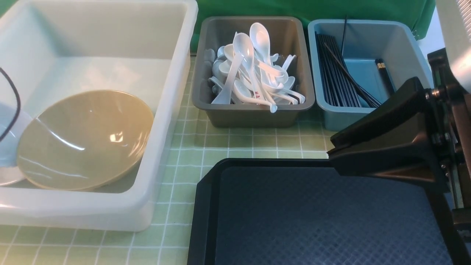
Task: On green table put chopsticks spoon bowls plates into blue grey white boxes.
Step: 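Place the white bowl into the white bin with the other dishes with the left gripper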
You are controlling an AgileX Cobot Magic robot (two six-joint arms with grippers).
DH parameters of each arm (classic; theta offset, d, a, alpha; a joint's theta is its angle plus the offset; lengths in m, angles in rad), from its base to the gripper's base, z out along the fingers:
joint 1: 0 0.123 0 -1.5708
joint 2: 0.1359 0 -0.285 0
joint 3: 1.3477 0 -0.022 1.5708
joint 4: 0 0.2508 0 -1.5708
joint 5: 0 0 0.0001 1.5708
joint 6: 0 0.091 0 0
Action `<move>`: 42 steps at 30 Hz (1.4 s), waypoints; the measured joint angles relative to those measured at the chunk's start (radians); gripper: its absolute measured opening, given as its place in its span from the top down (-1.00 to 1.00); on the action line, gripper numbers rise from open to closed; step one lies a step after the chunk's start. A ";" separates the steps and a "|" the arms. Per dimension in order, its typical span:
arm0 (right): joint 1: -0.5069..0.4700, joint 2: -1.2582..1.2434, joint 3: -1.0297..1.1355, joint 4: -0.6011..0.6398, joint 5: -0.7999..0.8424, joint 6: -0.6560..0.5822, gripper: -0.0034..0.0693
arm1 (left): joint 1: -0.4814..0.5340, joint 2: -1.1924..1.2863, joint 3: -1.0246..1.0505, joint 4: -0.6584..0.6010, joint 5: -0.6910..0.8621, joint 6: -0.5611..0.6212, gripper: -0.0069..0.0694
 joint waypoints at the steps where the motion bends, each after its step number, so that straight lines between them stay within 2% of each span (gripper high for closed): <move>1: 0.000 0.000 0.000 0.000 0.000 0.000 0.50 | -0.002 0.011 0.000 0.005 0.001 -0.014 0.77; 4: 0.000 0.000 0.000 0.000 0.003 0.000 0.49 | -0.006 0.026 0.000 0.008 0.001 -0.056 0.71; 9: 0.000 0.000 0.000 0.000 0.014 0.000 0.48 | -0.006 0.031 0.000 0.012 0.000 -0.105 0.40; 10: 0.000 0.000 0.000 0.000 0.017 0.000 0.48 | -0.007 0.032 0.000 0.012 0.002 -0.117 0.22; 11: 0.000 0.000 0.000 0.000 0.017 0.000 0.48 | -0.007 0.031 0.000 0.012 0.002 -0.117 0.20; 15: 0.000 0.000 0.000 0.000 0.017 0.000 0.46 | -0.008 0.031 0.000 0.025 0.022 -0.175 -0.33; 17: 0.000 0.000 0.000 0.000 0.017 0.000 0.46 | -0.008 0.031 0.000 0.041 0.034 -0.204 -0.48; 18: 0.000 0.000 0.000 0.000 0.017 0.000 0.46 | -0.008 0.031 0.000 0.049 0.047 -0.227 -0.63; 23: 0.000 0.000 0.000 0.000 0.017 0.003 0.46 | -0.008 0.027 -0.006 0.059 0.076 -0.252 -0.89; 32: 0.000 0.000 0.000 0.000 0.017 0.023 0.43 | -0.008 -0.071 -0.179 0.035 0.249 -0.239 -0.88; 36: 0.000 0.000 0.000 0.000 0.010 0.032 0.41 | -0.027 -0.166 -0.247 -0.105 0.277 -0.150 -0.88; 39: 0.000 0.000 0.000 0.001 -0.050 0.059 0.40 | -0.124 -0.280 -0.261 -0.302 0.290 -0.004 -0.78; 40: 0.000 0.000 0.000 0.000 -0.064 0.060 0.41 | -0.150 -0.295 -0.261 -0.334 0.293 0.012 -0.74; 41: 0.000 0.000 0.000 0.000 -0.097 0.067 0.40 | -0.218 -0.325 -0.261 -0.367 0.298 0.039 -0.66; 42: 0.000 0.000 0.000 0.000 -0.102 0.069 0.40 | -0.228 -0.328 -0.261 -0.373 0.298 0.042 -0.64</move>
